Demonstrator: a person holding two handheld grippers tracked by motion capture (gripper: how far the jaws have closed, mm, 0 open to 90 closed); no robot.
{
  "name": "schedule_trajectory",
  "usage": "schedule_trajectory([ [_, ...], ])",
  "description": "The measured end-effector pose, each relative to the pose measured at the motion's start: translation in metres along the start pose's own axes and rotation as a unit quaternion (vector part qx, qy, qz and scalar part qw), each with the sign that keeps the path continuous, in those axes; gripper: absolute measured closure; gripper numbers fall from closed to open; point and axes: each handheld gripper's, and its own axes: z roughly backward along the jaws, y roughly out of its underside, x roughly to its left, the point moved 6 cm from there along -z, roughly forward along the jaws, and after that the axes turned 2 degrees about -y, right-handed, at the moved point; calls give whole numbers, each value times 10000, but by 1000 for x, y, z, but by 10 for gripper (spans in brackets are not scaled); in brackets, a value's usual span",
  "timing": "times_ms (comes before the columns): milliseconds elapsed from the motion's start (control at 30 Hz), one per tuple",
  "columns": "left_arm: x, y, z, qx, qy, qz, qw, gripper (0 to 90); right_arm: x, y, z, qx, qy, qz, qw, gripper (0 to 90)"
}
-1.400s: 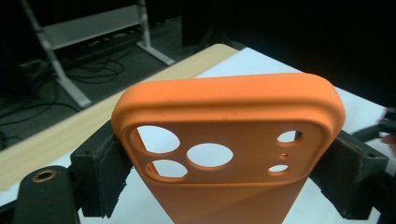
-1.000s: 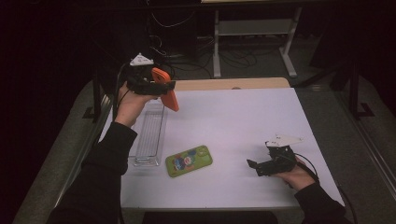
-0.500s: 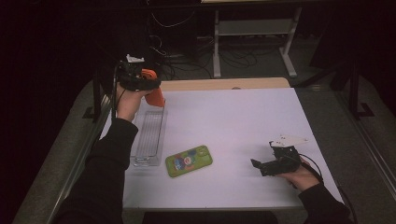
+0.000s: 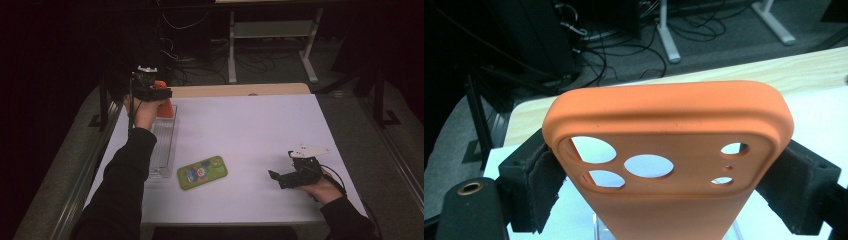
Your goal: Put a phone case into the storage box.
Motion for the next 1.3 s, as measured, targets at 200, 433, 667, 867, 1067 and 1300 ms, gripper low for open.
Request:
schedule_trajectory([
  [200,-2,5,-12,129,-169,-29,9998,137,1,0,1,-19,-4,5,10000,2],
  [433,-6,12,-23,310,-271,-78,9991,135,1,0,1,-16,-25,-12,10000,2],
  [667,-7,18,-32,334,-348,9,9988,130,0,-1,2,-45,-10,21,10000,2],
  [867,-8,18,-34,283,-424,20,9987,117,0,-1,2,-64,2,19,10000,2],
  [1067,-7,18,-36,304,-442,45,9986,51,1,-1,2,-63,-16,-6,10000,2],
  [1300,-4,18,-34,317,-278,107,9991,0,1,-1,3,-53,-23,-2,10000,2],
])
